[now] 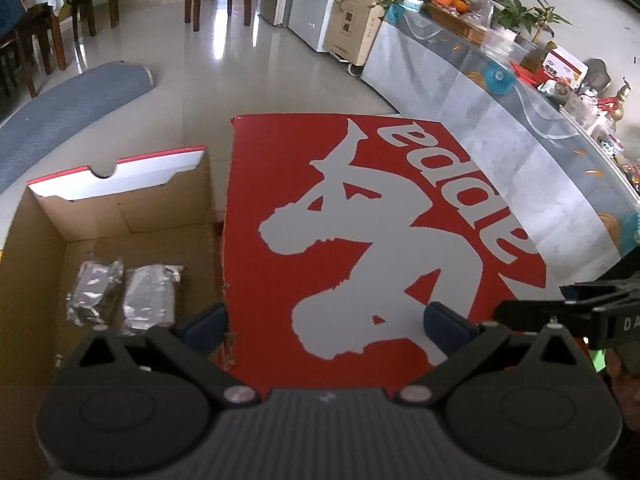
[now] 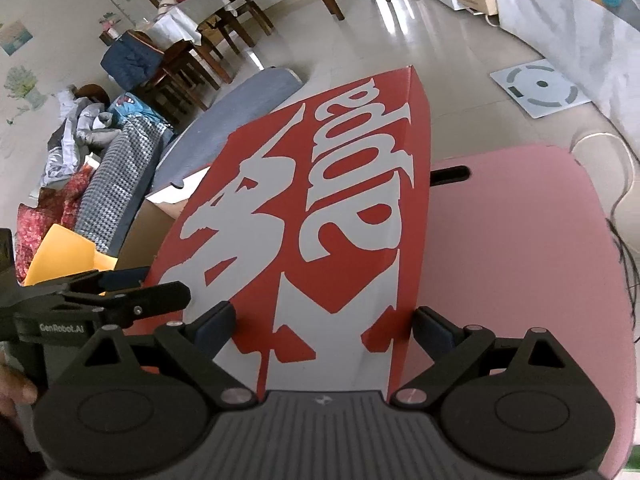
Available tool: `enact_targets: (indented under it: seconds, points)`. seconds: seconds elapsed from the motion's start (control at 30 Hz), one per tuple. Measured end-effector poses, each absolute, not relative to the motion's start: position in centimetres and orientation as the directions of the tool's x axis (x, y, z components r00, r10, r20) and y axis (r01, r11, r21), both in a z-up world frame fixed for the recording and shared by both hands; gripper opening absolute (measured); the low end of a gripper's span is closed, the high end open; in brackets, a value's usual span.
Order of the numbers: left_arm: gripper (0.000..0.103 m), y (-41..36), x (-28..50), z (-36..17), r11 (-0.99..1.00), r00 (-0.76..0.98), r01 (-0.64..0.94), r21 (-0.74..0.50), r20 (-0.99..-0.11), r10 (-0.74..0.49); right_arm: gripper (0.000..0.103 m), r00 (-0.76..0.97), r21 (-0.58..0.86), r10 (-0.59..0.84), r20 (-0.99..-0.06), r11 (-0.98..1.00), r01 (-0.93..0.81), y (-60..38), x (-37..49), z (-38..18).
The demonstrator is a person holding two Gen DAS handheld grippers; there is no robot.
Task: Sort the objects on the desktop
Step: 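Lift the red lid edge upward with the right gripper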
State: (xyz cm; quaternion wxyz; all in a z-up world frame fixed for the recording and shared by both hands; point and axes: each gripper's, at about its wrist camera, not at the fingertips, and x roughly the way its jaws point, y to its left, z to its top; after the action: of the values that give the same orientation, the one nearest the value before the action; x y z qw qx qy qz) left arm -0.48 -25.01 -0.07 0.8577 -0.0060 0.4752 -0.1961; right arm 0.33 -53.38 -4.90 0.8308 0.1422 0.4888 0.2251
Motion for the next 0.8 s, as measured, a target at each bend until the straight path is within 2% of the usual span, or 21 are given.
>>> enact_targets:
  seconds: [0.8]
  points:
    - [0.103, -33.9, 0.6, -5.1, 0.877, 0.334, 0.385, -0.287, -0.843, -0.423, 0.096, 0.382, 0.399, 0.427, -0.820, 0.904, -0.153, -62.4, 1.2, -7.8]
